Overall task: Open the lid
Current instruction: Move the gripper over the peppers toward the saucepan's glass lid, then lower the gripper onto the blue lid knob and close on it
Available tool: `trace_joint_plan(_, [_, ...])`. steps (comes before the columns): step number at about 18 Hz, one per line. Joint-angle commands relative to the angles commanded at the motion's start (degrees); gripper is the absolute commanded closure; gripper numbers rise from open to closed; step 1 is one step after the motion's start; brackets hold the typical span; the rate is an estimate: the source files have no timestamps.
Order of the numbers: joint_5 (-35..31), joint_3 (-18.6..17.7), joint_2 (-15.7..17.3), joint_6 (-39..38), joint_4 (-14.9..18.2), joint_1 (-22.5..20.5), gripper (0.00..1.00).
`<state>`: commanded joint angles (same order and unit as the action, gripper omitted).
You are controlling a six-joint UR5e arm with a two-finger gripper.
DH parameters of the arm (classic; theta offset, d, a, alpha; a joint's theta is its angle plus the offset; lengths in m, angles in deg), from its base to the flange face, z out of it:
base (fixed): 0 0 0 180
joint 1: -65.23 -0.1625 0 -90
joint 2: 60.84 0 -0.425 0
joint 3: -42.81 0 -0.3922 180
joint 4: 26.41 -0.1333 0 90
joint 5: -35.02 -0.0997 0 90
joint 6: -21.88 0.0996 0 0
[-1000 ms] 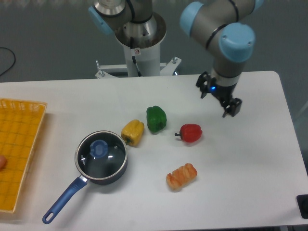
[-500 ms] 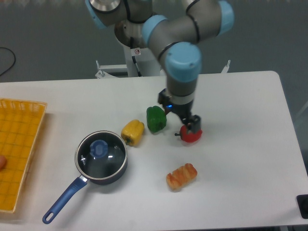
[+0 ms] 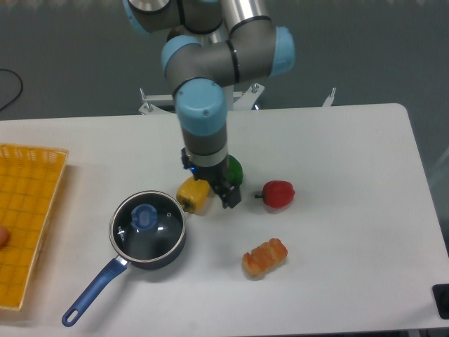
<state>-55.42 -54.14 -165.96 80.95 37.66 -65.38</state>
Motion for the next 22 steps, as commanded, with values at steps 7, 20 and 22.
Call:
trace_joint_plan(7, [-0.2,0.0,-1.4,-3.5,-3.4,3.4,0.0])
trace_joint_plan(20, [-0.7,0.8,-4.0,-8.1,-4.0,8.0,0.0])
trace_joint_plan(22, [-1.3,0.9,-4.2,-9.0,-4.4,8.5,0.0])
